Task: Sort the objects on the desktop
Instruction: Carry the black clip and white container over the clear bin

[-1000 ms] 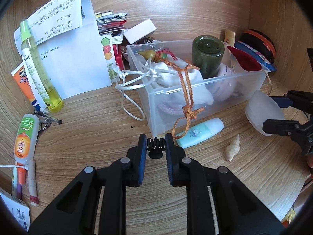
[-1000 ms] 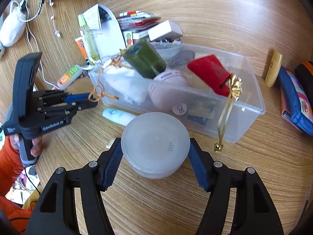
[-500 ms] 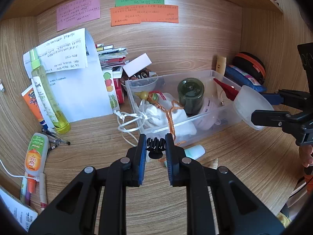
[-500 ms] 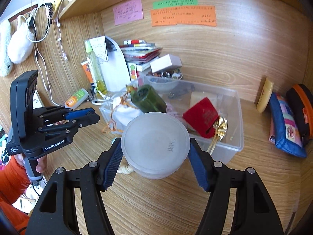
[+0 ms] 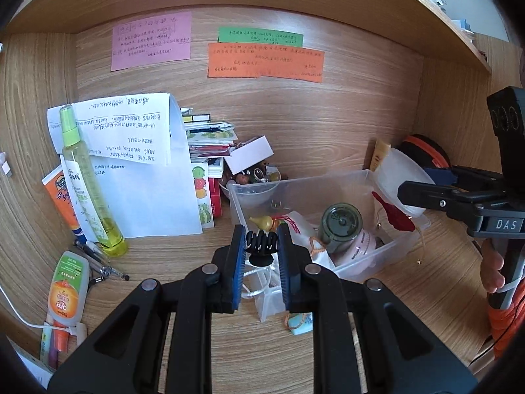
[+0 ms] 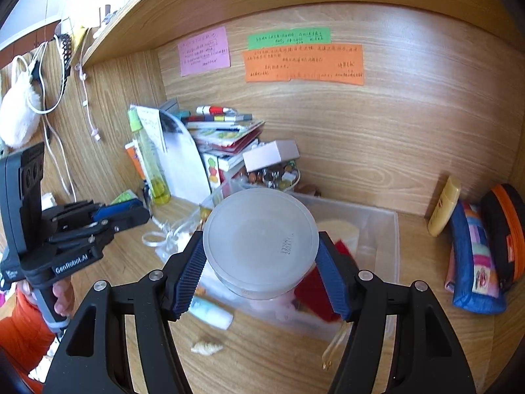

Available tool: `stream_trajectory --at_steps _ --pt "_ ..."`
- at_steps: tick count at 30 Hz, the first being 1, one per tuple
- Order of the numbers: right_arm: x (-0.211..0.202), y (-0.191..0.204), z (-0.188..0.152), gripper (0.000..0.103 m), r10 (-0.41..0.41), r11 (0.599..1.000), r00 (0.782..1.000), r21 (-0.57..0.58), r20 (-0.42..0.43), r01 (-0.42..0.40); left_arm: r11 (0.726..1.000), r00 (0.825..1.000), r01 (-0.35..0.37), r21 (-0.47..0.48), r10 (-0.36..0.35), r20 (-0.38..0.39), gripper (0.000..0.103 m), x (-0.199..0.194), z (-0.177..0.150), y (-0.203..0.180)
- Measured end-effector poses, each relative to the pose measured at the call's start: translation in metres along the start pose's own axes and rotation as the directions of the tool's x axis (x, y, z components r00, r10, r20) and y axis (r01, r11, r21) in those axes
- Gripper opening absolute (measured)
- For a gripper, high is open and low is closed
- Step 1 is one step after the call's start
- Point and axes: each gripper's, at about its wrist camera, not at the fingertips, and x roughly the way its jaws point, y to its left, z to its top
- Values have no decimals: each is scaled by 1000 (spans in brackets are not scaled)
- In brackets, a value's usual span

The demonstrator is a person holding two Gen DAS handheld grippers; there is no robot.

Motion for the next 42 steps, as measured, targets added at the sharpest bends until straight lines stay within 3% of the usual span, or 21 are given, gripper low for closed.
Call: stream_trajectory --at_steps 9,21,29,42 --pt "23 -13 20 62 -24 999 1000 35 12 23 999 999 38 -24 -38 11 18 23 24 0" --pt "67 -29 -2 62 -95 995 989 23 -110 98 995 993 93 -34 -95 -69 18 62 8 -5" --pt "65 -28 -6 63 -99 995 989 8 -109 100 992 987 116 -44 -120 -103 18 70 1 -8" --pt "66 -20 -10 64 -108 993 986 -59 -124 102 991 986 134 -28 -136 -93 18 69 -1 -10"
